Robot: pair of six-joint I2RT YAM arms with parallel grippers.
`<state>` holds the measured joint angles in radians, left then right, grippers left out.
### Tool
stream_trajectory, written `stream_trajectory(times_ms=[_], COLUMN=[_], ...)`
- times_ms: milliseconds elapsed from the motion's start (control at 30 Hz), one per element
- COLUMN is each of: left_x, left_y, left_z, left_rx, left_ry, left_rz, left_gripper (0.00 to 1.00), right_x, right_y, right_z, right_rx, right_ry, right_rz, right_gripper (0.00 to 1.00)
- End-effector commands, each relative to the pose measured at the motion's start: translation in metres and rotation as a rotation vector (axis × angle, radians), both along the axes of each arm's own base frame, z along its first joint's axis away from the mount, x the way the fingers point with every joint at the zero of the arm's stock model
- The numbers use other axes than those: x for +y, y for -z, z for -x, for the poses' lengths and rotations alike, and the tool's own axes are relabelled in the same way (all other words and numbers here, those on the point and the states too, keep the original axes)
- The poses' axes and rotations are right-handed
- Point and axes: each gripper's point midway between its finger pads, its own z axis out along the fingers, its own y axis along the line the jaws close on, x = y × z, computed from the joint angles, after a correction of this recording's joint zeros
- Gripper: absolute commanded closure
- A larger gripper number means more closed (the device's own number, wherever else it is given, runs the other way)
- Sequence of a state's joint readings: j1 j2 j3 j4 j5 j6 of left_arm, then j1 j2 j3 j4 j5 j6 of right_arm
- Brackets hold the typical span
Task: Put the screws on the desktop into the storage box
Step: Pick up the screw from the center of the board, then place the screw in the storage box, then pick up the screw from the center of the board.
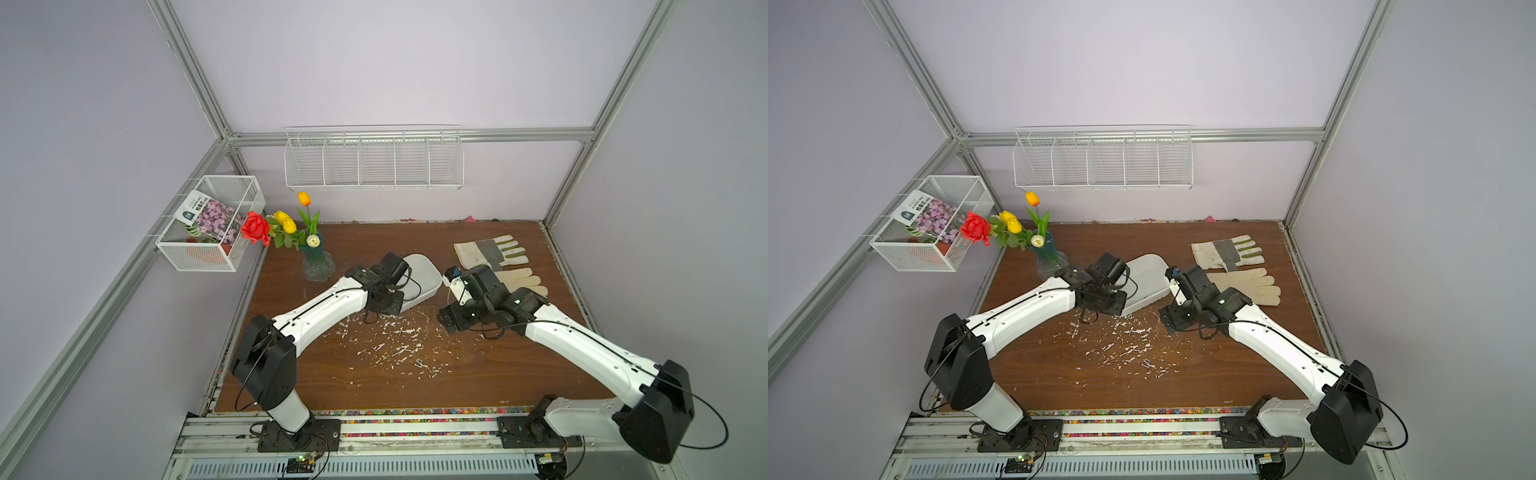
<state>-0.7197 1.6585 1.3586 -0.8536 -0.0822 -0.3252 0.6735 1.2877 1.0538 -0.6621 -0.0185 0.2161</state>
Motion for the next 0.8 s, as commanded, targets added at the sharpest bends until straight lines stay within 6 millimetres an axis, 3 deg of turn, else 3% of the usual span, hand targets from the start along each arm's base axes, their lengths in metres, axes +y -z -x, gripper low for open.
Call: stream_trajectory(times_ms=[0, 100, 267, 333, 433, 533, 633, 767], left_x=[0.0, -0.007, -0.014, -0.009, 0.006, 0.024, 0.038, 0.046], left_y=[-0.007, -0.008, -0.015, -0.023, -0.038, -0.048, -0.049, -0.052], left_z=[-0.033, -0.054, -0.064, -0.063, -0.052, -0.032, -0.009, 0.023], left_rx=[-0.071, -0.083, -0.093, -0.103, -0.102, -0.097, -0.078, -0.072], left_ry=[0.034, 0.041, 0.051, 0.042, 0.025, 0.022, 0.029, 0.063], left_rz=[-0.024, 0.002, 0.046, 0.049, 0.055, 0.075, 0.09, 0.154], left_gripper=[0.9, 0.72, 0.52, 0.51, 0.46, 0.22, 0.06, 0.0], right_x=[-0.005, -0.005, -0.002, 0.002, 0.009, 0.013, 0.022, 0.033], right_y=[0.003, 0.005, 0.008, 0.01, 0.019, 0.033, 0.045, 0.07], right_z=[0.002, 0.002, 0.003, 0.006, 0.01, 0.013, 0.017, 0.031], right_rx=[0.007, 0.012, 0.026, 0.042, 0.081, 0.108, 0.131, 0.163], right_ry=[0.014, 0.013, 0.001, -0.025, -0.049, -0.047, -0.056, -0.089], right_rz=[0.013, 0.015, 0.009, -0.003, -0.014, 0.003, 0.023, 0.109], right_gripper=[0.1, 0.1, 0.1, 0.1, 0.11, 0.14, 0.18, 0.27])
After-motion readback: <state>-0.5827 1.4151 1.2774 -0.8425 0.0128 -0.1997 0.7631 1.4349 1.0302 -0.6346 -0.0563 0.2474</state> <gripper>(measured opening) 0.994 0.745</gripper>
